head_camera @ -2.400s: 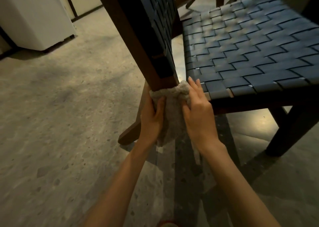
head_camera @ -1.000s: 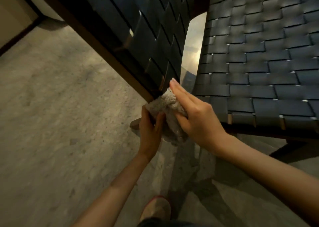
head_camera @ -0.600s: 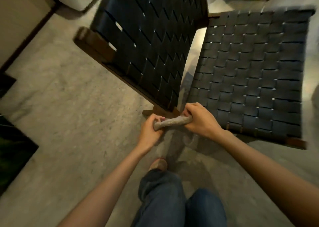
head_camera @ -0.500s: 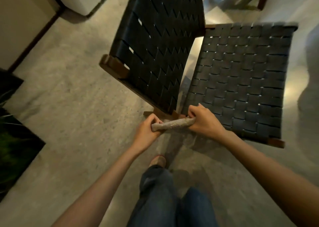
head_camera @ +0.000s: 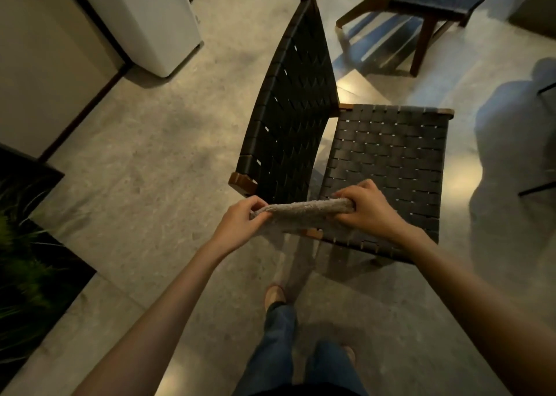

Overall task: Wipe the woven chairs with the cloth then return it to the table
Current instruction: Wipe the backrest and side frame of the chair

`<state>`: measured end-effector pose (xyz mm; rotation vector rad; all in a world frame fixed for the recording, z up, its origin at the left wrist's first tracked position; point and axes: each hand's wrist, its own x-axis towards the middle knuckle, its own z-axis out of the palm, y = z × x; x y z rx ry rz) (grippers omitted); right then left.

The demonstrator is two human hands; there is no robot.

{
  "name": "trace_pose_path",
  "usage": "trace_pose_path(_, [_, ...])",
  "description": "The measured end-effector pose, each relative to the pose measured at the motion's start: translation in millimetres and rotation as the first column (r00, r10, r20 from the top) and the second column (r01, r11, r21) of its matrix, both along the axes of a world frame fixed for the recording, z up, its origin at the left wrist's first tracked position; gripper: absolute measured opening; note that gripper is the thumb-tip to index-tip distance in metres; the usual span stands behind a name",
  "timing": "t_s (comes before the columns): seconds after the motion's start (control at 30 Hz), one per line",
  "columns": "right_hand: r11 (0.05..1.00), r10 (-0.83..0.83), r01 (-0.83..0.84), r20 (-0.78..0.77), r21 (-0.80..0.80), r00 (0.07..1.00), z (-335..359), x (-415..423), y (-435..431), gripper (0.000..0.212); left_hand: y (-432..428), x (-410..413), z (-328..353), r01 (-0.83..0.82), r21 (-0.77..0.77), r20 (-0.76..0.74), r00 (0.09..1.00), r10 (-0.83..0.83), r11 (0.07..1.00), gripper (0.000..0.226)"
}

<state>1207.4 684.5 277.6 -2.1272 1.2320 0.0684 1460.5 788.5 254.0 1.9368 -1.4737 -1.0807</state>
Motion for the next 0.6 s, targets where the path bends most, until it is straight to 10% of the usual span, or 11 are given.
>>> trace_pose_path(0.17, [0.967,-0.253,0.250,0.148,0.037,0.956,14.8,19.9,-5.3,0.018,-24.4,-0.6,14.3,-0.192,0.076,-0.207,0.957,0.204,0.978,0.008])
trace_pose_path(0.43, [0.640,-0.651,0.274,0.317,0.718,0.690,2.0,63.3,-10.0,0.020,-57.4,-32.1,16.6,-0.202,0.243,-0.582,0.752,0.309,0.949,0.030])
trace_pose_path(0.6, [0.638,-0.688,0.314,0.339,0.703,0.641,-19.6,70.9,-38.9,0.035,-85.1,-40.1,6.8,-0.158,0.324,-0.609,0.720,0.333,0.933,0.052])
